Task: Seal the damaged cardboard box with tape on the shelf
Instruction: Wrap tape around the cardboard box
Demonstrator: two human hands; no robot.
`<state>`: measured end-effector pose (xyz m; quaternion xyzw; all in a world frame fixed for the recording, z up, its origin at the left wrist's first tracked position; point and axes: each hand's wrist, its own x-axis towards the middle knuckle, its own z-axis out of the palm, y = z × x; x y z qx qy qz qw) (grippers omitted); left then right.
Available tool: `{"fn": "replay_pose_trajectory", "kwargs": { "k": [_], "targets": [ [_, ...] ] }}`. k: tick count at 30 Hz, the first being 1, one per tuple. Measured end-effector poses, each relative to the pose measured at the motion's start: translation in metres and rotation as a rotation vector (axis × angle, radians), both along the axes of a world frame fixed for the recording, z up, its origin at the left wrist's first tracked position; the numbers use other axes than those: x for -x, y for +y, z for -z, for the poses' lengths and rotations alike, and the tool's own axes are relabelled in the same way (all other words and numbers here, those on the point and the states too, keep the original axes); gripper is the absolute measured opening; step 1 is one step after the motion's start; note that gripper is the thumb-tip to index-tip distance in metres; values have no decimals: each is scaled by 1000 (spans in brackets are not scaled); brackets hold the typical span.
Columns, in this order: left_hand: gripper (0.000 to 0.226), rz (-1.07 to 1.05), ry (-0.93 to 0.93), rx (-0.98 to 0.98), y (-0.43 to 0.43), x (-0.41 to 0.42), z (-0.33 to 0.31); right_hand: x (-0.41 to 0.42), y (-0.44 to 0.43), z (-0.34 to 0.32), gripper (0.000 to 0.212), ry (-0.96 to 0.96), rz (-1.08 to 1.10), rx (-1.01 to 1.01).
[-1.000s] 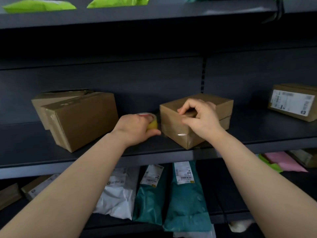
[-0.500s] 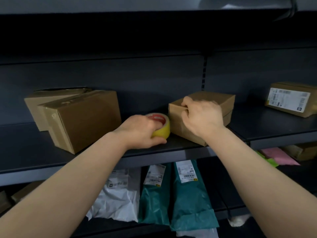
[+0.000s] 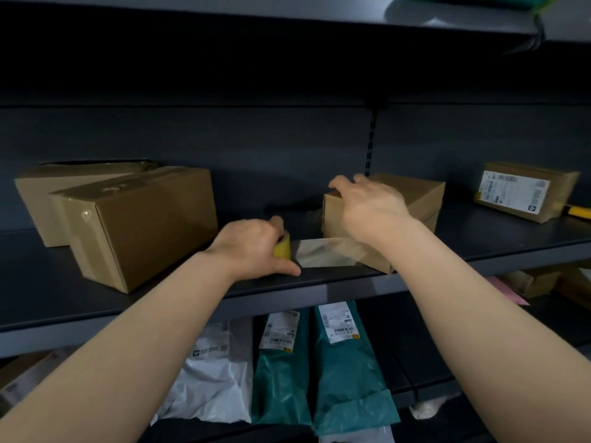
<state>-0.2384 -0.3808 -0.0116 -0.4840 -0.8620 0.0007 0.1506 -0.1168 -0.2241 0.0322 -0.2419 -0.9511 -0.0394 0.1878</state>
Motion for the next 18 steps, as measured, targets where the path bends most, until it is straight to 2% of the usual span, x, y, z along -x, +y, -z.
{"fn": "replay_pose_trajectory", "kwargs": {
  "k": [2,6,10,12,15,18],
  "targets": [
    [81,4,-40,-22,3,2,-1,7,-2,-1,63,-44,-11,23],
    [81,29,-35,-21,2,7,-1,28,-3,-12,64,-121,-150,-15],
    [82,47,-9,-29,3,10,2,55,-4,-18,64,-421,-193,-84],
    [82,47,1,-44,2,12,3,64,1,-15,61,-504,-174,-155],
    [81,45,8,-46,-1,13,4,70,10,-11,54,-495,-163,-254],
    [81,43,6,-48,-3,16,3,69,16,-5,38,-476,-203,-197]
  ]
}}
